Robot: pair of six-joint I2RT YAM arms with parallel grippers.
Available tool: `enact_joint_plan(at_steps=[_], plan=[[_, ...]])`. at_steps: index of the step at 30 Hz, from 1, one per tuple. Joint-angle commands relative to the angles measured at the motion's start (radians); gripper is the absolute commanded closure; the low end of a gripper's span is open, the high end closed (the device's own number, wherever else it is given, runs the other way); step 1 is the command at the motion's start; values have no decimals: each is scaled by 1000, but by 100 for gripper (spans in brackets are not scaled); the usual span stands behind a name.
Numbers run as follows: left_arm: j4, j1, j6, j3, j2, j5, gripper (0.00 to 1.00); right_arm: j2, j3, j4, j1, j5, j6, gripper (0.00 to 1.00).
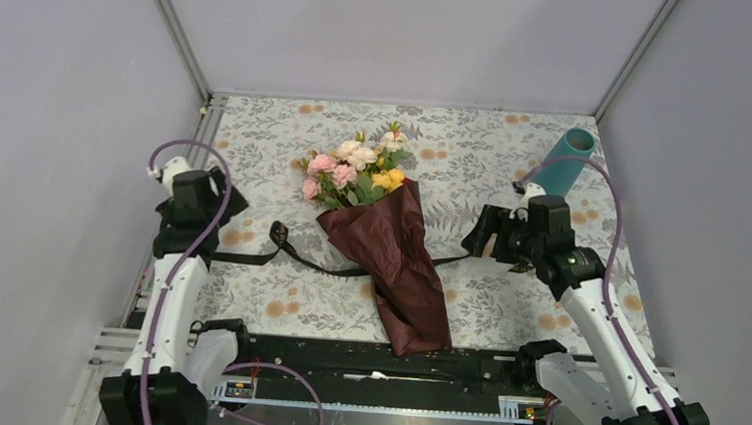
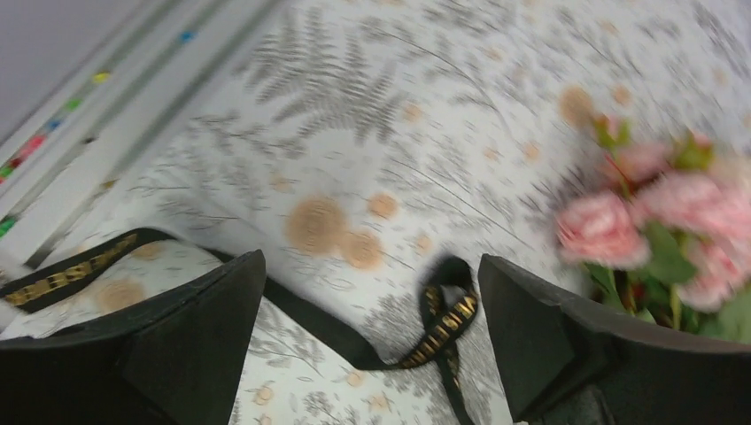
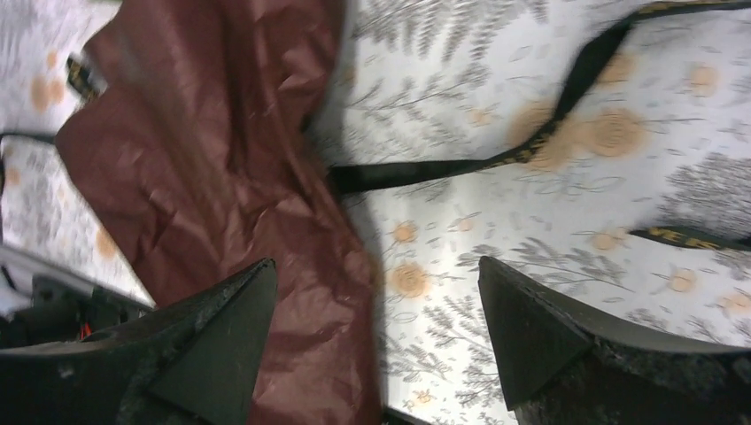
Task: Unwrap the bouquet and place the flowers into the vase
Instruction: Unfold the wrapping paper at the center of the board.
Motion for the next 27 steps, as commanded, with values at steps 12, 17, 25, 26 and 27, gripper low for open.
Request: enact_joint_plan(at_steps=[12,17,25,26,27], plan=[[94,-465,0,-9,67,285,1,68,6,204,671,215,85,25],[205,-465,-88,-121,36,356,1,214,73,207,798,326,136,30],[204,-465,-76,-174,55,343,1,382,157,187,937,488,135,34],[211,-465,-79,-177,56,345,1,401,167,179,947,505,134,35],[219,-465,-83,-182,57,350,1,413,178,175,956,516,132,37]])
